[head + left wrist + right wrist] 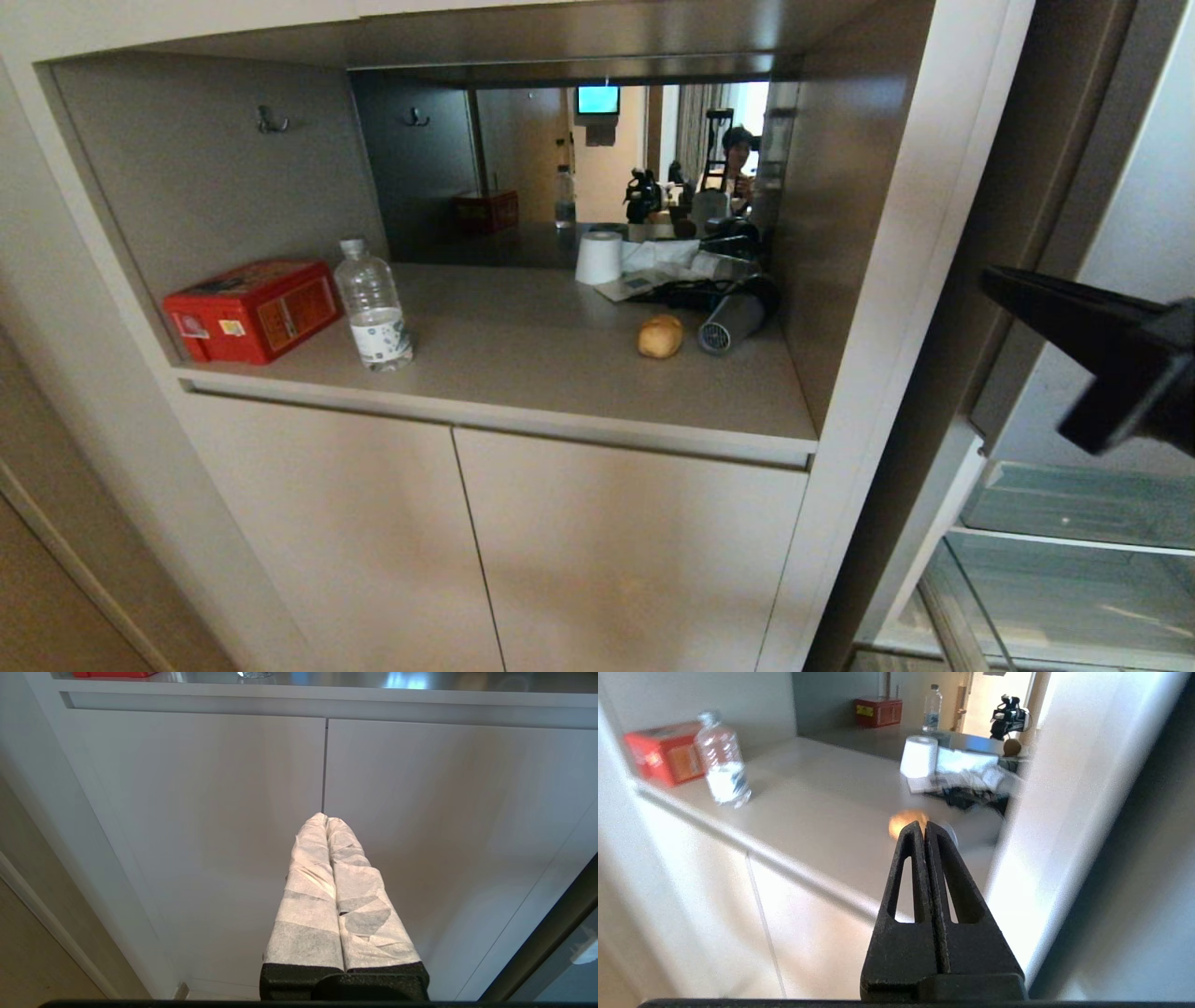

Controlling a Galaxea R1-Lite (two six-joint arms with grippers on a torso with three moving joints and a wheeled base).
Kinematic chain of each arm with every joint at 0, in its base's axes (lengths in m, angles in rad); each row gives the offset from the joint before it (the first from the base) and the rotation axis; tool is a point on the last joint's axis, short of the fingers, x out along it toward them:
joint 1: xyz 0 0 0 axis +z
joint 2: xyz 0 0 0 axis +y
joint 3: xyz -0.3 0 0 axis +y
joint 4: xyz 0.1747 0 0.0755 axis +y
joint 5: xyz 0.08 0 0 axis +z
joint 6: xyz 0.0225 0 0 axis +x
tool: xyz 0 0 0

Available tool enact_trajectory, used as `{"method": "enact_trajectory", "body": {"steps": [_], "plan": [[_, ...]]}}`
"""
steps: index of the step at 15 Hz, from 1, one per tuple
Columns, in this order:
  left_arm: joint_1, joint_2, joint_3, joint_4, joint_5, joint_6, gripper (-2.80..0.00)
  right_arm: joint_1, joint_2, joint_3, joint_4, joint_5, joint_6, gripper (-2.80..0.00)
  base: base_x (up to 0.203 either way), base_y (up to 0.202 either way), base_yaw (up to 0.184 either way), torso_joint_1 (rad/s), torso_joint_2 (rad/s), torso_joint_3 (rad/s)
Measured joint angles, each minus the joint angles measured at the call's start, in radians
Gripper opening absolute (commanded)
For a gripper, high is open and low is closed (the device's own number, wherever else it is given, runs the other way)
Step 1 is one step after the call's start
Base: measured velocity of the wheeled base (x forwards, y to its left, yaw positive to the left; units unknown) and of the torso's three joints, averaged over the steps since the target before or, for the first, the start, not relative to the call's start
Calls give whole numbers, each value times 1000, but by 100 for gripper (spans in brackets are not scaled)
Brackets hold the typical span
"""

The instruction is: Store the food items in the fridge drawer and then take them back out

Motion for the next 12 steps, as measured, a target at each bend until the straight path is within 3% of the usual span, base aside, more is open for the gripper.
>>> {"method": "enact_trajectory", "body": {"steps": [3,6,9,12], "plan": [[0,0,0,0,0,0,-280,-21,-262,131,124,13,8,-280,0,0,0,0,0,0],[0,0,0,0,0,0,-280,-110,-513,221,278,16,34,-280,0,0,0,0,0,0],[0,0,0,0,0,0,-280,-325,-698,262,440,39,76,-280,0,0,0,0,0,0],[0,0,0,0,0,0,-280,-555,-785,365,522,156,110,-280,0,0,0,0,0,0]]}}
